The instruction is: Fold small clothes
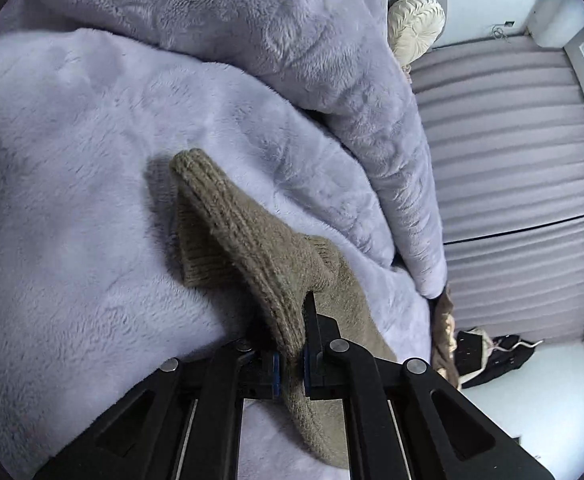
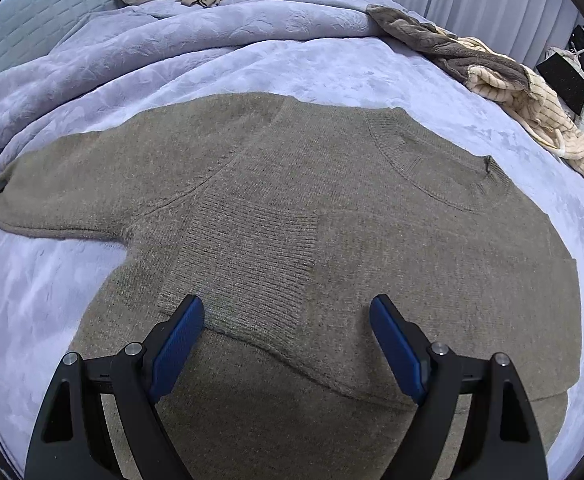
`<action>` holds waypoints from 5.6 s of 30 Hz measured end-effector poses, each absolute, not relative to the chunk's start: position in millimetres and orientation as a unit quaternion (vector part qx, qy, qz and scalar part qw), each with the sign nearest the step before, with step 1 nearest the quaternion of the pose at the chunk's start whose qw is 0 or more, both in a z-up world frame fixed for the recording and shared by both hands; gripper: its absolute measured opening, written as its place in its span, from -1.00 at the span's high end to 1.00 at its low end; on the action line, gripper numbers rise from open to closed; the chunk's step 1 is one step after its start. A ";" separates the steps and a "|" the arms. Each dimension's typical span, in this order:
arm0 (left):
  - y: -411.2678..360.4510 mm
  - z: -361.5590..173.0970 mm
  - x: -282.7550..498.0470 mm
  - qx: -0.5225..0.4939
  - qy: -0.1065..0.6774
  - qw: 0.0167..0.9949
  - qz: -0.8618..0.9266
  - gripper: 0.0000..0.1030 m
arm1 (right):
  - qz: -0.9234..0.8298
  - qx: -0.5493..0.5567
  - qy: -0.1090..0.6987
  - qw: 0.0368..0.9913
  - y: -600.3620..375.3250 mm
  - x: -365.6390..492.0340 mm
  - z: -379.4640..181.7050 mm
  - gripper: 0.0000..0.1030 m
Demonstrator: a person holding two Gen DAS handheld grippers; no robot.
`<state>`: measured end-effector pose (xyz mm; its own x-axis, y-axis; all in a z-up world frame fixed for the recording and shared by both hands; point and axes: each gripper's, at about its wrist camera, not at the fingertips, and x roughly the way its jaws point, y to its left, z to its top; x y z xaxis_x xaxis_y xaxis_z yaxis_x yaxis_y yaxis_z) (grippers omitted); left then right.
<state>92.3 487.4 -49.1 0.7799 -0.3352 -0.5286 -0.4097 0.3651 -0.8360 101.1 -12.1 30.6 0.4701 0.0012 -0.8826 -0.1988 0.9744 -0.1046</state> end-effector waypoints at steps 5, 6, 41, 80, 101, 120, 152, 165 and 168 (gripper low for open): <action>495.5 -55.5 85.3 -0.589 0.316 0.744 0.006 0.84 | 0.056 -0.099 0.513 0.851 -12.4 99.9 31.7 -0.70; 496.9 -56.7 82.5 -0.598 0.308 0.740 0.001 0.84 | 0.056 -0.099 0.513 0.851 -12.5 99.6 31.7 -0.70; 239.4 114.4 118.1 -0.185 0.402 0.897 -0.005 0.85 | 0.037 -0.052 0.520 0.852 -26.0 155.8 61.7 -0.68; -127.2 124.7 91.1 -0.015 0.453 0.874 -0.176 0.85 | -0.035 0.040 0.483 0.874 -296.0 77.2 81.0 -0.67; -216.2 59.9 85.5 0.025 0.551 0.808 -0.208 -0.94 | -0.068 0.118 0.475 0.869 -379.2 36.8 65.2 -0.67; -102.2 65.5 74.4 -0.070 0.527 0.828 -0.176 -0.96 | 0.033 0.208 0.453 0.867 -343.9 27.4 74.1 -0.68; -70.1 55.4 100.5 -0.024 0.510 0.850 -0.128 -0.96 | 0.023 0.079 0.422 0.903 -295.1 77.8 106.6 0.91; -45.9 46.6 110.3 -0.013 0.513 0.850 -0.119 -0.96 | -0.009 0.067 0.482 0.873 -303.9 79.5 58.6 0.90; -28.3 40.1 126.7 -0.024 0.523 0.846 -0.101 -0.96 | -0.021 0.055 0.490 0.870 -303.5 82.9 58.5 0.90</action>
<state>126.7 -28.3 40.1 0.4319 -0.1956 -0.8805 0.1453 0.9786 -0.1461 82.9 -303.5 58.5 0.5189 0.0179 -0.8546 0.0908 0.9930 0.0759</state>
